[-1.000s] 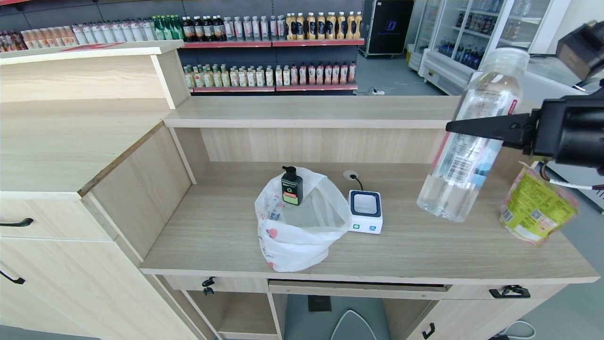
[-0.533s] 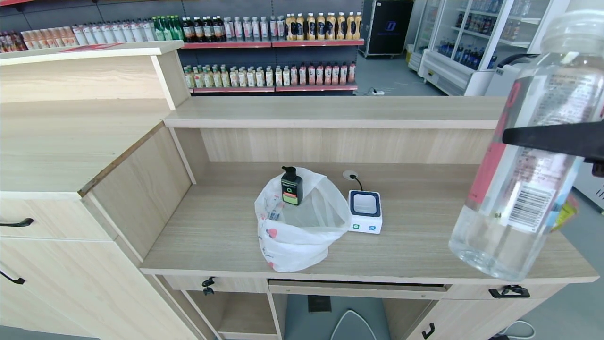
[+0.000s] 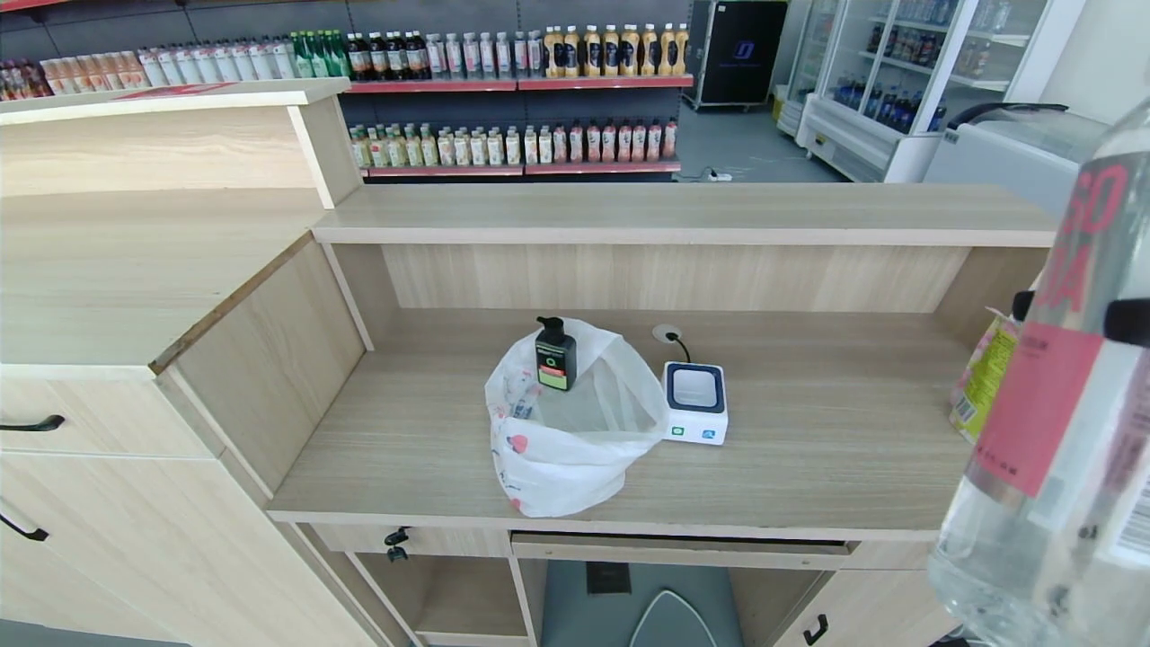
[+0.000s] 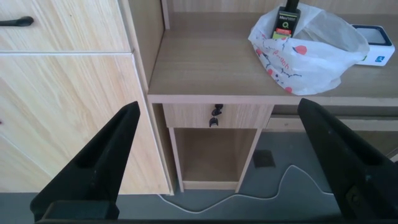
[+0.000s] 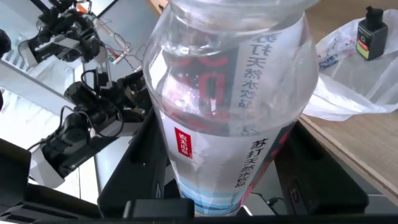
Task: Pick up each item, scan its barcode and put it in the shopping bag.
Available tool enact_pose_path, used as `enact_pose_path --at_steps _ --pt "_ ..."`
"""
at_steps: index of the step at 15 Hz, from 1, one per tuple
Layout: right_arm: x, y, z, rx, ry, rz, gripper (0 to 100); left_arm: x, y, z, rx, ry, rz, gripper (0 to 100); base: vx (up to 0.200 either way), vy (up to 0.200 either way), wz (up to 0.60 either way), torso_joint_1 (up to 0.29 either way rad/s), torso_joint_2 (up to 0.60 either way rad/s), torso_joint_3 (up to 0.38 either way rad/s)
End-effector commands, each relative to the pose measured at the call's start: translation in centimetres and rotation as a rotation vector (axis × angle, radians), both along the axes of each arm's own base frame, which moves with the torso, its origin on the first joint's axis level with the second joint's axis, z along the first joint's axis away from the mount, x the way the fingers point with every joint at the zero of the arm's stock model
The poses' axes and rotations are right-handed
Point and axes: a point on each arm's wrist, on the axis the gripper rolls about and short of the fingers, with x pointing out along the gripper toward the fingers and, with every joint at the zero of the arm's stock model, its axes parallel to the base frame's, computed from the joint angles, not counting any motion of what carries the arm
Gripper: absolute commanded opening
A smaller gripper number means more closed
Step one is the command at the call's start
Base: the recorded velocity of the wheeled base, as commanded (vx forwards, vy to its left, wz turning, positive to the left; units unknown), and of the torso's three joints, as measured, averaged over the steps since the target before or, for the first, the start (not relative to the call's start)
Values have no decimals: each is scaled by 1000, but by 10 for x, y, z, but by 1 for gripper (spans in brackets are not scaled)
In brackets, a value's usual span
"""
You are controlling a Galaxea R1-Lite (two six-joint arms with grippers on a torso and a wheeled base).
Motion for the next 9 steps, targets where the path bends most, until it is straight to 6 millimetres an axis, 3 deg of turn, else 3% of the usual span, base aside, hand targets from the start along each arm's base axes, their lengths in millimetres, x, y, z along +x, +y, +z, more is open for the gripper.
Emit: enact_pose_path --at_steps 1,9 --pt "-10 -5 3 18 -23 11 0 0 0 0 0 1 0 100 0 0 0 0 0 0" --pt "-7 -2 4 20 -18 27 0 0 0 0 0 1 0 100 0 0 0 0 0 0"
